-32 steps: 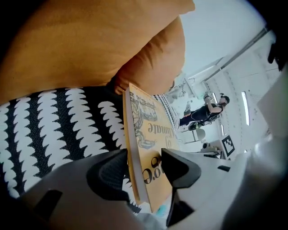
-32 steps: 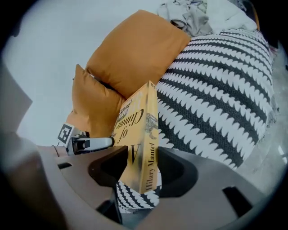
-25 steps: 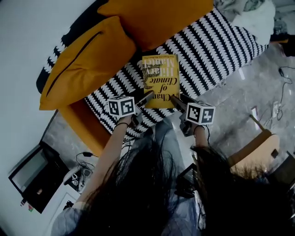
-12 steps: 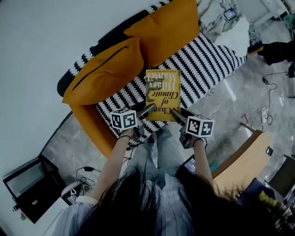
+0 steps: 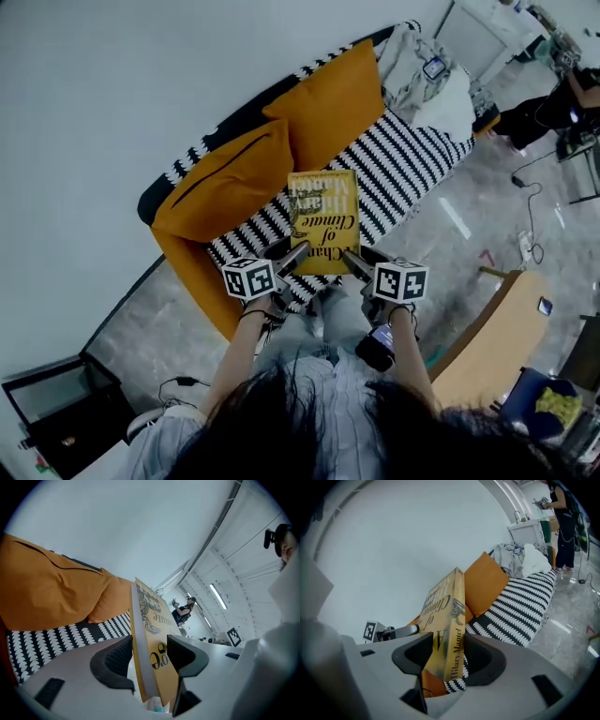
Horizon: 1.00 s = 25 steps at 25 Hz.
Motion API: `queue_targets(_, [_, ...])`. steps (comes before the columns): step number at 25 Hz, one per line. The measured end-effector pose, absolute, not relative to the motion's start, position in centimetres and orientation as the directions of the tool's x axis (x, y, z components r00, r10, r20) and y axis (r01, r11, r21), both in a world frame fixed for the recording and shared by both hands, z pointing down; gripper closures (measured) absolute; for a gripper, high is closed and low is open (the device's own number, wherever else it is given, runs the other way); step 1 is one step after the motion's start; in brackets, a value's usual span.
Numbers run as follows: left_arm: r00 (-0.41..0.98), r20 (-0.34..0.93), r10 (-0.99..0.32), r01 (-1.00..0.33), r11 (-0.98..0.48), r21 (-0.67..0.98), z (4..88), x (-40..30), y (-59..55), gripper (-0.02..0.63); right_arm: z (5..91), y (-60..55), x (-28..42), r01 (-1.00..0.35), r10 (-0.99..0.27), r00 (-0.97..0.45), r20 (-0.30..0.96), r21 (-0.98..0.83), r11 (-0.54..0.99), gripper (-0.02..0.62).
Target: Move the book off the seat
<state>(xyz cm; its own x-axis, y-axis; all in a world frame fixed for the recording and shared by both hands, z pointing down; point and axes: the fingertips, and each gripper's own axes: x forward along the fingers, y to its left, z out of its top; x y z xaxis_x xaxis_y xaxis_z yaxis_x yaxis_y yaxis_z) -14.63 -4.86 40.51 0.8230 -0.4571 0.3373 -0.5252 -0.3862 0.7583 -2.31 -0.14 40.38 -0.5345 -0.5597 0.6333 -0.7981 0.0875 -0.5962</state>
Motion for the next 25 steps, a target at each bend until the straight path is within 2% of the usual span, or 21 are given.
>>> queue_targets(14, [0.85, 0.261, -0.457, -0.481, -0.472, 0.739, 35.0, -18.0, -2.0, 0.391, 35.6, 4.2, -6.2, -0.812, -0.636, -0.49, 0.596, -0.578, 0.084, 0.377])
queue_targets(25, [0.899, 0.232, -0.373, -0.408, -0.514, 0.754, 34.3, -14.3, -1.2, 0.391, 34.6, 6.2, -3.0, -0.831, -0.691, -0.4, 0.602, -0.556, -0.002, 0.379])
